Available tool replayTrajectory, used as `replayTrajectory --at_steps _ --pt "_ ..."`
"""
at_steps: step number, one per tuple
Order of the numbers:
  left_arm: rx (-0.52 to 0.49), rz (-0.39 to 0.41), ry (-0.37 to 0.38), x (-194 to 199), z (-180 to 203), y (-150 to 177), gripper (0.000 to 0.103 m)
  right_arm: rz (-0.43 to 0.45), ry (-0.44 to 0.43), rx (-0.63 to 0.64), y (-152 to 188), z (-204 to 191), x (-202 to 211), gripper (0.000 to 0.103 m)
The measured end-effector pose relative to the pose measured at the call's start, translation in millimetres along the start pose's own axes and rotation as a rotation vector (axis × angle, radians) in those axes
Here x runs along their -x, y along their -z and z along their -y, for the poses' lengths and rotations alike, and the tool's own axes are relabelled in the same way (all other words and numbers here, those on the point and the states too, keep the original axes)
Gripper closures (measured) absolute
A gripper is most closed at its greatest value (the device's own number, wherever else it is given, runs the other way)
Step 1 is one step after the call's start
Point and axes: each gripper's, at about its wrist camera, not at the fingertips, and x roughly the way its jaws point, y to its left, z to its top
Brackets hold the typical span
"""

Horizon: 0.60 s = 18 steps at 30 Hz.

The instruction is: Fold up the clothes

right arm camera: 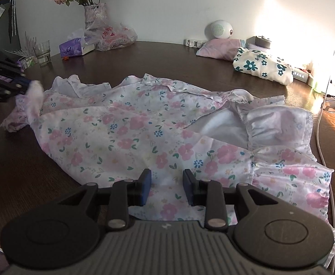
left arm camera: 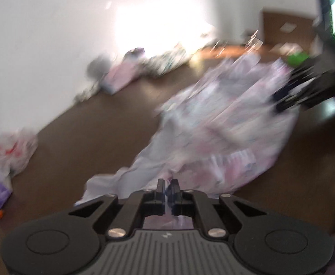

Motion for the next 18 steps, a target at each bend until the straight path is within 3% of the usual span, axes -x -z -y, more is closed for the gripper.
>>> replayTrajectory --at_steps 3,6,7,10,13,16,18 --pt "0.004 -0.073 -0.033 -23.0 1.8 -3.7 0.086 0.048 -0.013 0.018 -5.2 -6.6 10.6 0.072" --pt "0.015 -0.02 -0.062 -4.1 -1.9 3.5 0.076 0.128 -0.095 0.061 -16.2 -22.5 23.3 0.072" --pt "0.022 -0.001 -0.073 2.7 -3.8 6.1 0.066 0.145 -0.141 0.085 -21.2 -31.3 24.3 0.072" --pt "0.142 0.065 -0.157 37.1 -24.9 18.2 0.056 0.194 -0.281 0.157 -36.2 -58.1 26.9 0.072" --pt "0.245 0.084 -0.209 69.7 -30.7 29.9 0.055 0.192 -0.378 0.246 -49.9 -97.4 4.3 0.064" --pt "0.292 0.098 -0.187 84.1 -15.4 40.7 0.047 0.15 -0.394 0.239 -61.2 -115.4 -27.2 0.066" --pt "0.302 0.098 -0.162 83.6 0.9 48.7 0.041 0.099 -0.48 0.156 -66.3 -105.6 -42.8 0.071"
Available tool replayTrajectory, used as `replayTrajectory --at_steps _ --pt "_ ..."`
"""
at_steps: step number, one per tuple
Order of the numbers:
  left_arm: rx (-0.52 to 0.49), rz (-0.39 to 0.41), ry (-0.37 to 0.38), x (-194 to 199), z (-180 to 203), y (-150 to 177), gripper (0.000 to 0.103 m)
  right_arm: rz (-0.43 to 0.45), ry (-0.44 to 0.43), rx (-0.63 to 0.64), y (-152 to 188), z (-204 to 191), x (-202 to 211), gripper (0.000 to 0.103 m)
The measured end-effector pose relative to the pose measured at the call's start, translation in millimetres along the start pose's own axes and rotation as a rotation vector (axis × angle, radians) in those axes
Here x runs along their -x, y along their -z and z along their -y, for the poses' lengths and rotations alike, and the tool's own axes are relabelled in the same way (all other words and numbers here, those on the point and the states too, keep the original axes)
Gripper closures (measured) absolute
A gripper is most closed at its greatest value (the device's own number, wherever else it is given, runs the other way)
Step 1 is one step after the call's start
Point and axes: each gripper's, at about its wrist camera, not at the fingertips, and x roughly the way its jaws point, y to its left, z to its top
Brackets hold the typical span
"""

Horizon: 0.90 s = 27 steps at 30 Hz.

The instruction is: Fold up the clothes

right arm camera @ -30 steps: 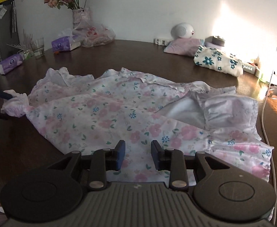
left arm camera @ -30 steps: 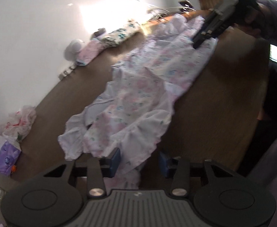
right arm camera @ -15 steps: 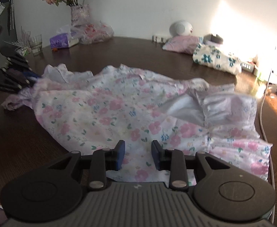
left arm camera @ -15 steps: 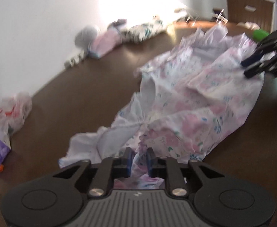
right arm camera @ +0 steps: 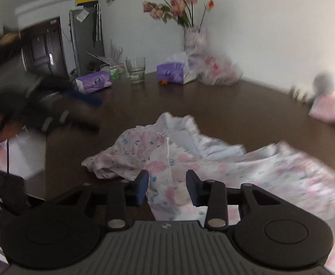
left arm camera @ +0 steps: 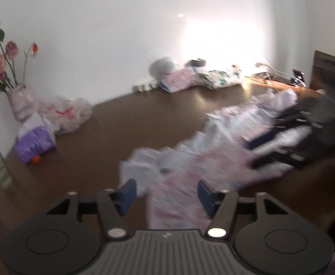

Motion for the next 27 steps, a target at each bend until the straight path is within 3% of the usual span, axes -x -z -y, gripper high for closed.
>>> replayTrajectory --at_steps 3,4,6,7,8,11,13,14,16,18,19,20,22,25,27 --pt "-0.072 -0.091 -0.096 -21.2 26.5 12.1 0.04 -0.033 -0.125 -0.143 -2.5 24.8 -14.2 0.091" --pt "-0.066 -0.114 -0.107 -26.9 28.0 15.8 0.044 -0.044 -0.166 -0.192 -3.2 33.1 -18.7 0.096" --pt "0.006 -0.131 -0.079 -32.0 19.8 22.0 0.069 -0.055 -0.251 -0.303 0.4 51.8 -20.2 0.099" --pt "0.048 -0.121 -0.081 -31.8 13.2 24.6 0.093 -0.056 -0.296 -0.353 2.6 60.9 -20.0 0.1" --pt "0.087 -0.109 -0.086 -31.4 6.9 27.3 0.101 -0.053 -0.336 -0.399 5.6 68.7 -18.9 0.1" --pt "0.122 -0.02 -0.137 -20.0 -2.2 38.3 0.102 -0.041 -0.463 -0.532 17.2 90.6 -16.1 0.101" --pt "0.161 0.026 -0.151 -15.2 -6.1 44.2 0.102 -0.046 -0.466 -0.567 21.3 99.0 -13.2 0.101" --pt "0.171 0.031 -0.173 -14.0 -5.3 46.0 0.102 -0.053 -0.443 -0.564 21.9 100.4 -11.1 0.101" --pt "0.181 0.034 -0.216 -12.6 -1.8 49.2 0.102 -0.069 -0.331 -0.442 18.3 86.4 -0.8 0.101" --pt "0.211 0.068 -0.249 -6.3 1.7 53.2 0.095 -0.06 -0.139 -0.282 12.6 62.4 11.8 0.098" --pt "0.246 0.069 -0.254 -1.7 0.6 53.4 0.086 -0.028 -0.054 -0.207 9.9 49.1 18.9 0.098" --pt "0.284 0.067 -0.259 2.9 -1.0 53.5 0.067 0.004 0.027 -0.134 7.2 36.0 26.0 0.098" --pt "0.442 0.025 -0.273 12.1 -11.4 51.4 0.044 0.093 0.056 -0.044 2.3 14.6 40.2 0.098" --pt "0.685 0.022 -0.274 28.0 -23.6 50.5 0.043 0.12 -0.005 0.022 -2.9 -8.2 37.7 0.098" --pt "0.807 0.013 -0.29 32.1 -27.3 49.9 0.04 0.079 0.022 0.06 0.0 -15.7 19.1 0.098"
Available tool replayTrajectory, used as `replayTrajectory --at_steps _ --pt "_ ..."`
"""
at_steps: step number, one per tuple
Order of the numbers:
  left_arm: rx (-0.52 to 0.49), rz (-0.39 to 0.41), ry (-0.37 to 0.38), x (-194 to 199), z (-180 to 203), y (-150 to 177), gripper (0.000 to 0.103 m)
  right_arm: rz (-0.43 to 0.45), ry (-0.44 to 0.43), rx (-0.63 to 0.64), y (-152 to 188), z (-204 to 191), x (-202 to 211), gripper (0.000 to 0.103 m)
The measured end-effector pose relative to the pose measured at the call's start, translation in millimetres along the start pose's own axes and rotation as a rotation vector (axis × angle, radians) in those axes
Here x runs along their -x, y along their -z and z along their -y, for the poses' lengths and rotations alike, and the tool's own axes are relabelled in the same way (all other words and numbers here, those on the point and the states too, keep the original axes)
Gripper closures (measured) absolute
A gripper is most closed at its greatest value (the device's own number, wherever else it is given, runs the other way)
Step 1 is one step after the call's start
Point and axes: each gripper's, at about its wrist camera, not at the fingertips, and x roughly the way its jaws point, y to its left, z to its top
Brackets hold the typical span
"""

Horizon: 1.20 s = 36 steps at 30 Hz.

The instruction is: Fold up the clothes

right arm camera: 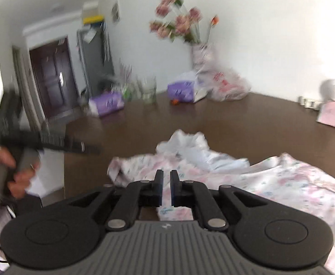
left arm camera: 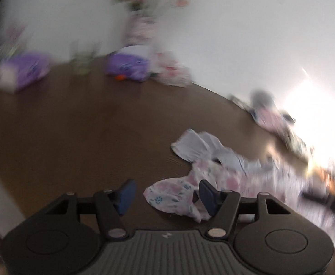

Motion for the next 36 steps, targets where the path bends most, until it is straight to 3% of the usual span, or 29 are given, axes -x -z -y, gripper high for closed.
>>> replayTrajectory --at_steps 3,6,10,15,18,19,20,21,22,23,26,30,34,36 --pt "0.139 -0.032 -0.015 0.2 0.8 -2.5 0.036 -0.059 0.077 0.055 9.6 -9.8 -27.5 0.098" --pt "0.233 -0.081 -0.013 -12.8 10.3 3.3 0.035 -0.108 0.085 0.038 18.0 -9.9 -37.8 0.098" --pt "0.26 -0.099 -0.026 -33.4 23.4 15.2 0.035 -0.158 0.085 0.005 24.2 -10.6 -48.1 0.098" --pt "0.256 -0.041 -0.049 -49.1 31.7 12.3 0.035 -0.162 0.085 0.026 35.5 -14.6 -47.1 0.098" --pt "0.293 -0.012 -0.047 -56.9 30.9 10.7 0.04 -0.154 0.076 0.0 37.1 -12.8 -44.8 0.098" --pt "0.307 -0.009 -0.046 -58.8 30.6 10.1 0.047 -0.151 0.072 -0.009 37.7 -12.0 -44.2 0.098" --pt "0.316 -0.014 -0.039 -60.3 30.7 10.3 0.064 -0.148 0.071 -0.012 37.7 -12.1 -43.4 0.098" --pt "0.32 -0.021 -0.026 -61.3 31.0 10.5 0.072 -0.146 0.07 -0.015 37.7 -12.3 -42.5 0.098" --pt "0.321 -0.024 -0.009 -62.6 31.7 11.0 0.092 -0.144 0.071 -0.015 37.6 -13.1 -42.4 0.098" --pt "0.324 -0.02 0.014 -62.6 32.7 11.5 0.095 -0.144 0.072 -0.015 37.2 -13.7 -42.4 0.098" --pt "0.302 0.04 0.094 -54.6 41.3 10.6 0.097 -0.142 0.07 -0.024 36.9 -14.1 -42.1 0.098" --pt "0.199 0.161 0.214 -33.9 64.3 6.2 0.097 -0.139 0.066 -0.047 36.6 -13.1 -42.5 0.098" --pt "0.074 0.204 0.204 -24.5 89.0 4.4 0.097 -0.119 0.074 -0.076 35.7 -10.9 -35.8 0.098" --pt "0.065 0.167 0.128 -31.1 88.3 5.2 0.095 -0.089 0.096 -0.089 33.3 -10.1 -24.2 0.097"
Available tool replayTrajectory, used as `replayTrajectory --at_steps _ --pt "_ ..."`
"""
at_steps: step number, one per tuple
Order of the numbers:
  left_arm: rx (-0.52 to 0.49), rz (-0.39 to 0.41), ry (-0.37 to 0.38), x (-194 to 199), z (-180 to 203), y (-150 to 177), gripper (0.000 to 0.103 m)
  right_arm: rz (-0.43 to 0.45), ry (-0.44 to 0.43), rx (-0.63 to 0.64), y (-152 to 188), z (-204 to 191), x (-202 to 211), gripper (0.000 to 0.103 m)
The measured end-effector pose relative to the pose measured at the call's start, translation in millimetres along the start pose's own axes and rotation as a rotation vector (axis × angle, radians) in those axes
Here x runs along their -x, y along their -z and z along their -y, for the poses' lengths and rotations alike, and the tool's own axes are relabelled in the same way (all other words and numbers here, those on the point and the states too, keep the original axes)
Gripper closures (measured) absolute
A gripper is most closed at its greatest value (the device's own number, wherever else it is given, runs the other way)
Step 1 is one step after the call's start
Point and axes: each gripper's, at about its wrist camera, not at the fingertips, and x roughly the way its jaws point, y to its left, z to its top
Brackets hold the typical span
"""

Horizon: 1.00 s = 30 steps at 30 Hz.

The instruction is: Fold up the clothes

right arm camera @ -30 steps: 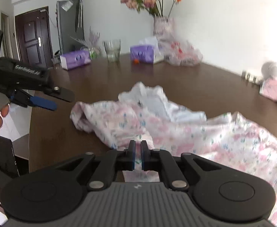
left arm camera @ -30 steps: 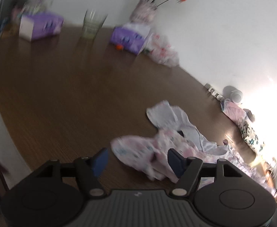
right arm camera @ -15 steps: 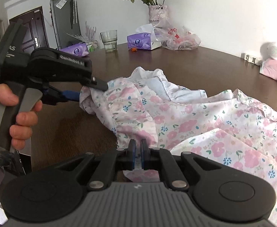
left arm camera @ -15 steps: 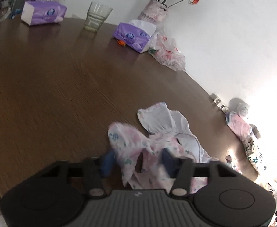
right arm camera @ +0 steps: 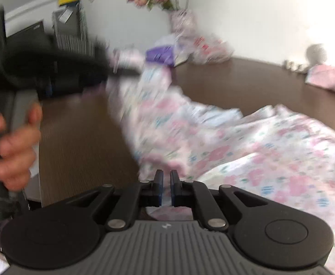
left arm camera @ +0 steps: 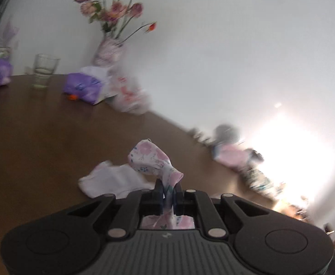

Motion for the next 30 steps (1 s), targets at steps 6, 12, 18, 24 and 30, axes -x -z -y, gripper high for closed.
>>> replayTrajectory --at_steps 6,12,18,24,30 --pt "0.078 0.019 -0.187 6.7 -49.5 -19.6 0.031 0.037 0.087 -0.021 -2.8 22.6 38.9 0.088" --pt "-0.246 -0.094 0.082 -61.0 -67.0 -96.0 0.014 0.024 0.034 -0.021 -4.7 23.4 30.0 0.088" --pt "-0.249 -0.418 0.206 -153.7 -54.7 -105.1 0.033 0.031 0.025 0.005 -4.3 10.7 24.6 0.088" --pt "-0.38 -0.48 0.32 -164.9 -34.9 -77.7 0.034 0.025 0.043 -0.018 -4.2 14.5 22.3 0.088" --pt "-0.573 -0.411 0.307 -144.3 -7.9 -53.3 0.102 0.031 0.045 -0.025 -3.5 15.7 22.9 0.088"
